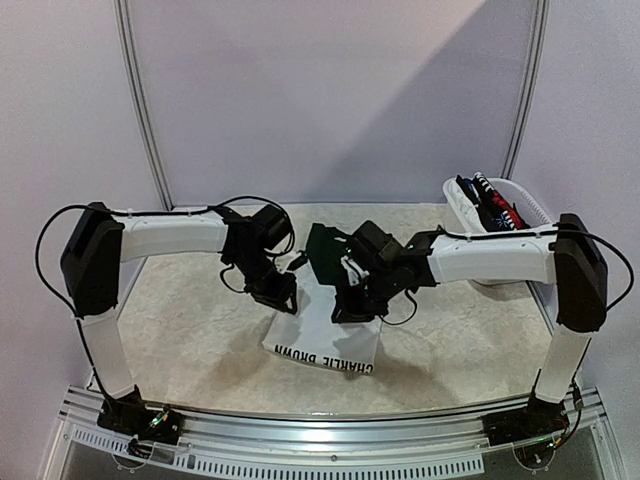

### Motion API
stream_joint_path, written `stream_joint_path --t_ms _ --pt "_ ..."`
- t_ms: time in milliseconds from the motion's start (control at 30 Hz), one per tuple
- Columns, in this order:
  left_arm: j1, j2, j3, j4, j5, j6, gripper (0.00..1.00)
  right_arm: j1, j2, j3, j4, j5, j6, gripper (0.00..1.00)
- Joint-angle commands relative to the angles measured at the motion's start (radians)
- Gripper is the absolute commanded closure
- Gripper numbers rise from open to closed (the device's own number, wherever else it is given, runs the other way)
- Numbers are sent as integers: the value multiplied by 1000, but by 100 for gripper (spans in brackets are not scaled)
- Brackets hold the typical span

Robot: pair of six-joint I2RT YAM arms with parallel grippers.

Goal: Fold and stack the mixed laundry pile
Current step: Smooth out the 2/3-rectangle-folded T-shirt at the center of the board.

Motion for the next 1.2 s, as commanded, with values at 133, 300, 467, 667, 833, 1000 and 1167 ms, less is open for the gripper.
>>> stream_joint_path --t_ms 133,300,467,667,833,1000,1167 --pt "-25 -33 -144 50 127 40 74 34 58 -110 122 -121 38 89" --pt "-28 -26 -208 92 123 24 75 46 50 -196 150 -115 72 90" --pt "-28 -6 -258 121 112 13 76 48 34 -275 163 -98 111 91" --pt "-29 2 -301 155 103 -10 77 48 11 -330 152 -81 127 92" --pt "-32 -2 -319 165 97 -29 77 49 -6 -383 155 -77 140 93" --pt "-32 -9 -340 175 92 -45 78 49 -42 -428 142 -62 155 93" --pt "-32 -18 -370 190 74 -74 79 48 -77 -457 125 -50 165 93"
